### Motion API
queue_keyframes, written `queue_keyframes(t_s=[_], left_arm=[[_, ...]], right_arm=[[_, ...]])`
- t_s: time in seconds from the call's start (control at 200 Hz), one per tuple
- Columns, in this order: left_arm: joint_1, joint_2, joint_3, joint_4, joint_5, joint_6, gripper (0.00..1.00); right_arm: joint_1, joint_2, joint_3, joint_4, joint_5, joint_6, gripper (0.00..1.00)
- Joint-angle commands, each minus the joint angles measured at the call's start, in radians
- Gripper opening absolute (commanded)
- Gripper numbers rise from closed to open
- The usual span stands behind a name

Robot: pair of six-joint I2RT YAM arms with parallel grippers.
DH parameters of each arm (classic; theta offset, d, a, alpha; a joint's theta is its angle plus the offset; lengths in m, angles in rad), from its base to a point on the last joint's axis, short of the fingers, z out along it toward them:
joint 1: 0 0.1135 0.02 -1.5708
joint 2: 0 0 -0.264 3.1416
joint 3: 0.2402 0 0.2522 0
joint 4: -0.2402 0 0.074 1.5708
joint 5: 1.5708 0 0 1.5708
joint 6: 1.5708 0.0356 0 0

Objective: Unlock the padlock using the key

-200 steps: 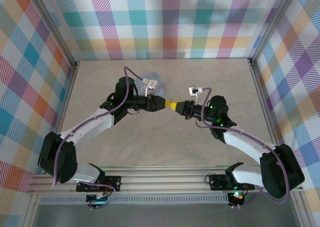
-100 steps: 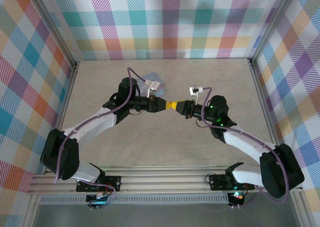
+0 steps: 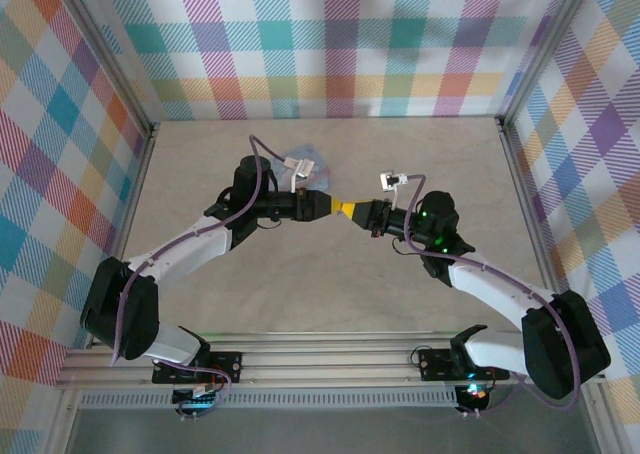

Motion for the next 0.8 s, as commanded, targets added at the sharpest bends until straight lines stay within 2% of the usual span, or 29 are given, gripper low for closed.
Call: queue_keyframes(t_s=[0.0, 0.325, 0.55, 0.625, 0.67, 0.755, 0.795], left_arm=[[0.002, 0.000, -0.014, 0.105, 0.032, -0.044, 0.39], [-0.025, 0.016, -0.006, 0.129, 0.058, -0.048, 0.26], [-0.042, 0.038, 0.003, 0.135, 0.088, -0.049, 0.15], [-0.043, 0.051, 0.011, 0.127, 0.110, -0.043, 0.08], [-0.043, 0.053, 0.013, 0.113, 0.119, -0.031, 0.00], [-0.043, 0.053, 0.031, 0.035, 0.115, 0.020, 0.00], [-0.043, 0.054, 0.048, -0.033, 0.105, 0.058, 0.00]], right_arm=[[-0.004, -0.010, -0.005, 0.022, -0.016, -0.013, 0.00], [-0.004, 0.005, -0.001, 0.049, -0.035, 0.007, 0.00], [-0.004, 0.010, -0.001, 0.053, -0.033, 0.010, 0.00], [-0.004, 0.015, 0.002, 0.050, -0.031, 0.010, 0.00], [-0.004, 0.013, 0.002, 0.039, -0.020, 0.011, 0.00], [-0.004, 0.002, 0.006, -0.014, 0.015, -0.002, 0.00], [-0.004, -0.006, 0.009, -0.046, 0.034, -0.010, 0.06]])
